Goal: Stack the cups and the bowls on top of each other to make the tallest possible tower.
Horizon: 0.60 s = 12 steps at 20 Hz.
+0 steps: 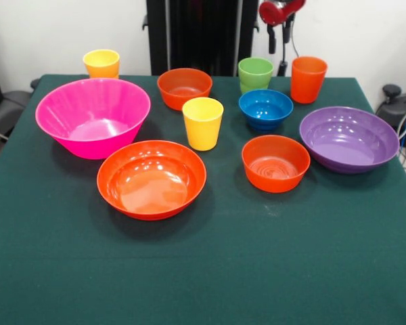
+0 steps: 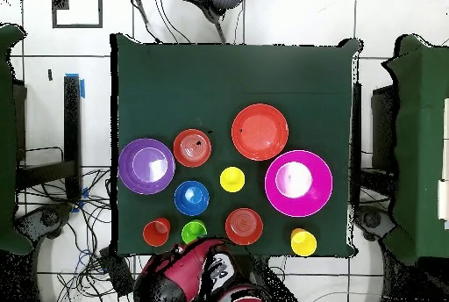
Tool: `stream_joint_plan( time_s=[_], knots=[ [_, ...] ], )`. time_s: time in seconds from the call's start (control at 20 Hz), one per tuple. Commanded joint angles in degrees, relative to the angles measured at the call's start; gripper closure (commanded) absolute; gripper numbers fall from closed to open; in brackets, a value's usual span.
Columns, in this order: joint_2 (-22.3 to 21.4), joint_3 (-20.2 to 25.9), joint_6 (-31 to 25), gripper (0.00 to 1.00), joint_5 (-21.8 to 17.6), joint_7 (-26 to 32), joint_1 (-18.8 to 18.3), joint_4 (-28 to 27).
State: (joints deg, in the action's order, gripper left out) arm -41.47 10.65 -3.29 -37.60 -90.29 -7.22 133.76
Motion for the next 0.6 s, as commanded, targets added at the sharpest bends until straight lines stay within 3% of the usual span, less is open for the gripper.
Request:
stream_joint_plan(
  time_s=[0.05, 0.4, 0.6],
  knots=[
    [1.0, -1.7, 0.1, 0.00, -4.9, -4.1, 3.5, -4.2],
    [0.7, -3.6, -0.4, 0.00, -5.9, -4.2, 4.9, -5.9],
    [2.3, -8.0, 1.4, 0.00, -6.3, -6.0, 8.9, -8.3]
  ],
)
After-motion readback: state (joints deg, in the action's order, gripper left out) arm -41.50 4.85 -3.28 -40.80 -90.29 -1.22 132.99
